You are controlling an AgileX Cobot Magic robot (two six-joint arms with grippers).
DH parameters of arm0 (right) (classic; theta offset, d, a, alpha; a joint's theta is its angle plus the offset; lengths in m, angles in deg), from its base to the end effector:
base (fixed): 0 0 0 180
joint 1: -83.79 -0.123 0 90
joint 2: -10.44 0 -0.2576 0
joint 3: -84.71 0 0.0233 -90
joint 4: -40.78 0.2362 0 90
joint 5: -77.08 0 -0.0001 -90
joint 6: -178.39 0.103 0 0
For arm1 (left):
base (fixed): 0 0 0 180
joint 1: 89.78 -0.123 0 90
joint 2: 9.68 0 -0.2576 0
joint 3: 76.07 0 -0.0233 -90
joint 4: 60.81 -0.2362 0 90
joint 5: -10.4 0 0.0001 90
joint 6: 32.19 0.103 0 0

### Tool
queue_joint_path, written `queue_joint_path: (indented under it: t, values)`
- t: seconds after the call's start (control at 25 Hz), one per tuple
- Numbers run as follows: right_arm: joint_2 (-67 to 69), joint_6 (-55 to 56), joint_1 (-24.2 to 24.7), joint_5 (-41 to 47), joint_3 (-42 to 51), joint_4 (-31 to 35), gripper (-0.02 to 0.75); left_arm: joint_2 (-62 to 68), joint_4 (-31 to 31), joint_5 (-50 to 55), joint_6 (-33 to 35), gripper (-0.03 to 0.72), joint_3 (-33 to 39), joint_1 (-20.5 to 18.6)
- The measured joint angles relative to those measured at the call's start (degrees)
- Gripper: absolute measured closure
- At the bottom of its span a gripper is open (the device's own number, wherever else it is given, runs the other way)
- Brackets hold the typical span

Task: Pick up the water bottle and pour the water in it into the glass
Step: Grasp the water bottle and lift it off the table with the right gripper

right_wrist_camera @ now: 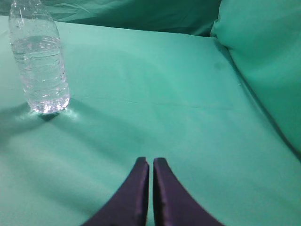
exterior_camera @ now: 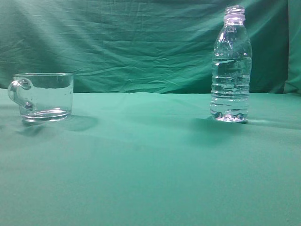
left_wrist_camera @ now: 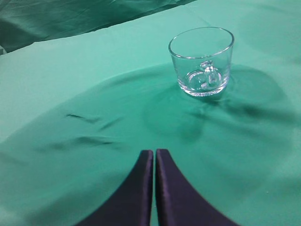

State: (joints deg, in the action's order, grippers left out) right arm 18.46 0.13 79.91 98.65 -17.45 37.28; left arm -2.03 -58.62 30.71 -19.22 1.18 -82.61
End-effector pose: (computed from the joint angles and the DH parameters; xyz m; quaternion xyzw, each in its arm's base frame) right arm 0.0770 0.0029 0.1684 -0.0313 0.8053 0.0032 0.5921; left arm 0.0765 -0.0110 0.1744 0.1288 0.7839 0.0146 0.6072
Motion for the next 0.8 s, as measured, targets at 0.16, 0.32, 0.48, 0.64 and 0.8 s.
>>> queue_joint_path:
  t: [0.16,0.32,0.48,0.64,0.8]
  values:
    - [0.0,0.0,0.0,0.0,0.0,0.0,0.738,0.0,0.0,0.0,0.0,0.688,0.0,0.0]
    - [0.0,0.0,0.0,0.0,0.0,0.0,0.738,0.0,0.0,0.0,0.0,0.688,0.0,0.0]
    - [0.0,0.0,0.0,0.0,0.0,0.0,0.738,0.0,0.0,0.0,0.0,0.688,0.0,0.0]
    - [0.0,0.0,0.0,0.0,0.0,0.0,0.738,0.0,0.0,0.0,0.0,0.688,0.0,0.0]
    - [0.0,0.0,0.0,0.0,0.0,0.0,0.738,0.0,0.0,0.0,0.0,0.688,0.0,0.0]
